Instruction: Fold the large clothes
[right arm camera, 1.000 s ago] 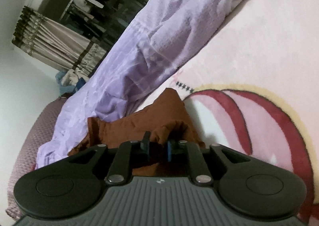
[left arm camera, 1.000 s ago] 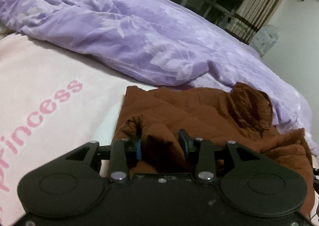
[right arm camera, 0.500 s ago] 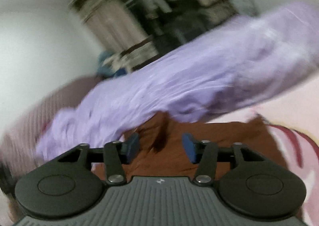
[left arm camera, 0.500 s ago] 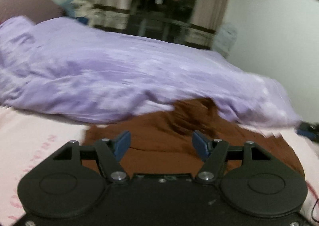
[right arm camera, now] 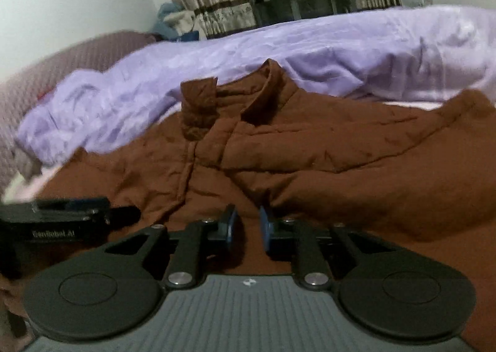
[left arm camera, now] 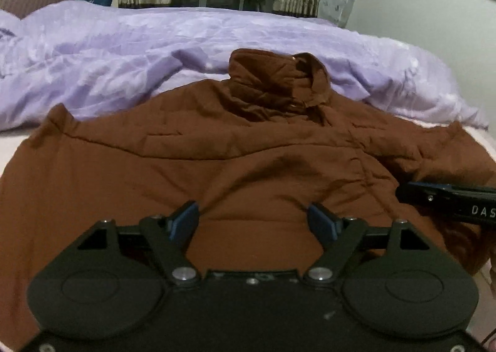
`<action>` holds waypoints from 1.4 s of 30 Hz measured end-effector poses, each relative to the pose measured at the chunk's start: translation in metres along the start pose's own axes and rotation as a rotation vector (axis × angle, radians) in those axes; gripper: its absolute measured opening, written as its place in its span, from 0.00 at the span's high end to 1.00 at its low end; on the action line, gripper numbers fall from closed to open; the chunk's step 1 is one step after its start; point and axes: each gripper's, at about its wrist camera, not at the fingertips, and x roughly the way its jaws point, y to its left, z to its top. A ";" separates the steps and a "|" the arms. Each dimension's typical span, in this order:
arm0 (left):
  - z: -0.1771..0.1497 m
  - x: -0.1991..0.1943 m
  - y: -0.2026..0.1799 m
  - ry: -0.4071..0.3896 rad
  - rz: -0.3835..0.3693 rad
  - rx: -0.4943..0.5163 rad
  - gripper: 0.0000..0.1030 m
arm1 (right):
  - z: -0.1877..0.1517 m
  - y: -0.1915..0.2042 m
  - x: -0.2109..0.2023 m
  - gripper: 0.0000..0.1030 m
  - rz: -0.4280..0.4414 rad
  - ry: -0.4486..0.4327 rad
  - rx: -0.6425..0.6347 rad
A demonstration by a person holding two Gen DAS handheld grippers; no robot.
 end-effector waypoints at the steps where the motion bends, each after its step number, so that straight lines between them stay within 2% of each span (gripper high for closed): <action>1: 0.002 0.000 0.000 0.001 0.000 0.000 0.22 | 0.000 -0.002 -0.002 0.80 0.010 0.005 0.010; 2: 0.004 -0.002 0.001 0.000 0.000 0.001 0.22 | 0.002 -0.003 -0.004 0.79 0.023 0.009 0.006; 4: 0.008 -0.017 0.004 -0.019 0.017 0.000 0.23 | 0.009 -0.006 -0.015 0.70 0.055 -0.001 -0.010; 6: 0.014 -0.036 0.020 -0.068 0.065 -0.004 0.24 | 0.014 -0.018 -0.036 0.39 0.029 -0.068 -0.009; 8: 0.025 -0.050 0.043 -0.116 0.162 -0.015 0.24 | 0.023 -0.038 -0.055 0.28 -0.038 -0.150 -0.003; 11: 0.034 -0.064 0.085 -0.162 0.352 -0.047 0.24 | 0.039 -0.078 -0.068 0.26 -0.246 -0.192 0.007; 13: 0.037 -0.069 0.117 -0.167 0.416 -0.121 0.24 | 0.047 -0.107 -0.070 0.26 -0.360 -0.184 0.035; 14: 0.037 -0.070 0.130 -0.166 0.433 -0.157 0.25 | 0.049 -0.119 -0.068 0.26 -0.381 -0.168 0.053; 16: 0.036 -0.067 0.150 -0.146 0.424 -0.217 0.25 | 0.051 -0.142 -0.063 0.26 -0.359 -0.117 0.112; 19: 0.034 -0.056 0.171 -0.100 0.306 -0.310 0.25 | 0.048 -0.161 -0.049 0.28 -0.281 -0.067 0.206; 22: 0.032 -0.044 0.169 -0.079 0.255 -0.337 0.26 | 0.046 -0.158 -0.043 0.30 -0.267 -0.084 0.225; 23: 0.033 -0.041 0.166 -0.071 0.245 -0.336 0.28 | 0.046 -0.154 -0.040 0.37 -0.275 -0.084 0.217; 24: 0.030 -0.039 0.161 -0.068 0.241 -0.334 0.44 | 0.046 -0.151 -0.039 0.53 -0.295 -0.083 0.202; 25: 0.030 -0.037 0.158 -0.063 0.226 -0.330 0.73 | 0.049 -0.147 -0.036 0.63 -0.317 -0.078 0.181; 26: 0.031 -0.035 0.157 -0.056 0.202 -0.333 0.83 | 0.052 -0.142 -0.035 0.79 -0.342 -0.076 0.158; 27: 0.032 -0.037 0.156 -0.064 0.196 -0.346 0.90 | 0.054 -0.138 -0.039 0.89 -0.349 -0.092 0.138; 28: 0.033 -0.040 0.154 -0.081 0.196 -0.343 0.93 | 0.055 -0.137 -0.047 0.91 -0.345 -0.122 0.138; 30: 0.037 -0.051 0.151 -0.143 0.207 -0.316 0.92 | 0.062 -0.137 -0.064 0.92 -0.319 -0.194 0.177; 32: 0.040 -0.054 0.153 -0.160 0.208 -0.311 0.92 | 0.065 -0.141 -0.072 0.91 -0.309 -0.223 0.197; 35: 0.038 -0.041 0.160 -0.122 0.210 -0.335 0.91 | 0.066 -0.153 -0.054 0.91 -0.318 -0.158 0.208; 37: 0.033 -0.029 0.162 -0.089 0.237 -0.332 0.88 | 0.057 -0.163 -0.039 0.91 -0.326 -0.111 0.243; 41: 0.020 -0.010 0.169 -0.033 0.268 -0.357 0.84 | 0.039 -0.182 -0.026 0.89 -0.294 -0.101 0.339; 42: 0.018 -0.009 0.171 -0.034 0.272 -0.364 0.79 | 0.036 -0.185 -0.026 0.88 -0.284 -0.105 0.356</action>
